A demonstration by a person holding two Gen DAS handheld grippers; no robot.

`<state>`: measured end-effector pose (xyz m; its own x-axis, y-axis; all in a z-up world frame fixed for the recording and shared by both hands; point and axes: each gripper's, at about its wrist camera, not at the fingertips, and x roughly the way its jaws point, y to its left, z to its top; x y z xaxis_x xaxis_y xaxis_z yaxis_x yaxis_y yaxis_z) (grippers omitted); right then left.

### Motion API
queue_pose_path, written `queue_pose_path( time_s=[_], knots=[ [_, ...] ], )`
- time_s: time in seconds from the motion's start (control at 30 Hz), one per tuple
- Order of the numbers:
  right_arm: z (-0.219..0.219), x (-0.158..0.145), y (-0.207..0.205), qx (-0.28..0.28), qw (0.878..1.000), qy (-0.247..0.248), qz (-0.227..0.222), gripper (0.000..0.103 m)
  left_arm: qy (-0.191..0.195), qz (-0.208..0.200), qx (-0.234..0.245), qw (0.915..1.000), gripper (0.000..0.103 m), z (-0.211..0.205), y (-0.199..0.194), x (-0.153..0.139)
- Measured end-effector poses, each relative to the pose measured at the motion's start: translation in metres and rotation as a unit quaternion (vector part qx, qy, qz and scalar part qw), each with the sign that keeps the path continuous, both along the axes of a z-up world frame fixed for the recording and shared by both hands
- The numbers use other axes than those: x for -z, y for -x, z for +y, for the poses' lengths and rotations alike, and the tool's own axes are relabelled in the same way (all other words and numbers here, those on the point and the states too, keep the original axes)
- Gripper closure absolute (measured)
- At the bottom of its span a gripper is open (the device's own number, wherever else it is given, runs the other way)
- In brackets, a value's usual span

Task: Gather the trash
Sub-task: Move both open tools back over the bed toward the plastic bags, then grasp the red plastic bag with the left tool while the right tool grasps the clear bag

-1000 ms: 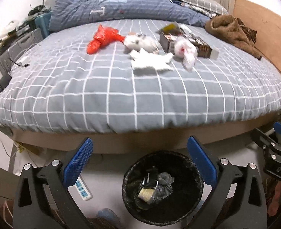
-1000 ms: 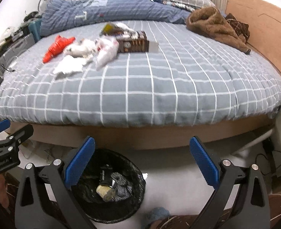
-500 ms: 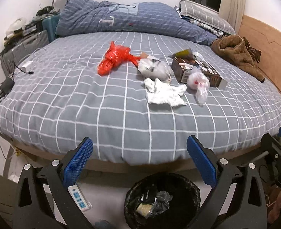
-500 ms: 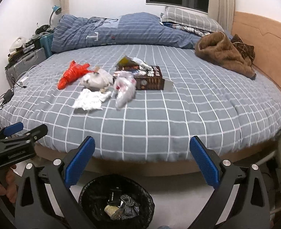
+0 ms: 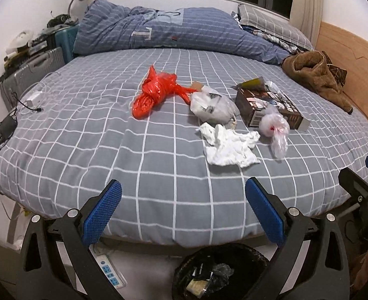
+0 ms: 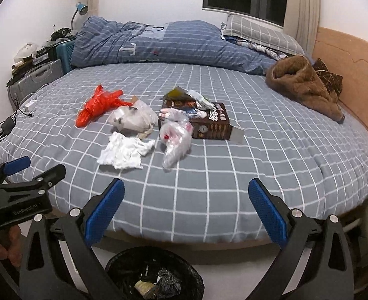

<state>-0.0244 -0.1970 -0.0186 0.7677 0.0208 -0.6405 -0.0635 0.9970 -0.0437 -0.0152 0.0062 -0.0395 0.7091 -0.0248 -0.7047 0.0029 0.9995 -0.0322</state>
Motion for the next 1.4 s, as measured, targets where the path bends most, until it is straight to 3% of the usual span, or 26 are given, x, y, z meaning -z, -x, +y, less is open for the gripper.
queue_pose_path(
  time_s=[0.43, 0.87, 1.17, 1.4],
  knots=[
    [0.021, 0.005, -0.035, -0.019, 1.0, 0.004, 0.012, 0.008, -0.003, 0.003, -0.001, 1.0, 0.006, 0.012, -0.032, 0.0],
    [0.019, 0.006, -0.089, -0.017, 1.0, 0.009, 0.011, 0.008, -0.019, 0.007, -0.009, 0.9997, 0.006, 0.025, -0.095, 0.006],
    [0.006, 0.033, -0.141, 0.002, 0.999, 0.017, 0.049, 0.008, -0.026, 0.018, -0.036, 0.9989, 0.006, 0.048, -0.156, 0.019],
    [-0.006, 0.053, -0.16, 0.006, 0.995, -0.021, 0.096, 0.012, -0.026, 0.027, -0.039, 0.9986, 0.007, 0.057, -0.203, 0.028]
  ],
)
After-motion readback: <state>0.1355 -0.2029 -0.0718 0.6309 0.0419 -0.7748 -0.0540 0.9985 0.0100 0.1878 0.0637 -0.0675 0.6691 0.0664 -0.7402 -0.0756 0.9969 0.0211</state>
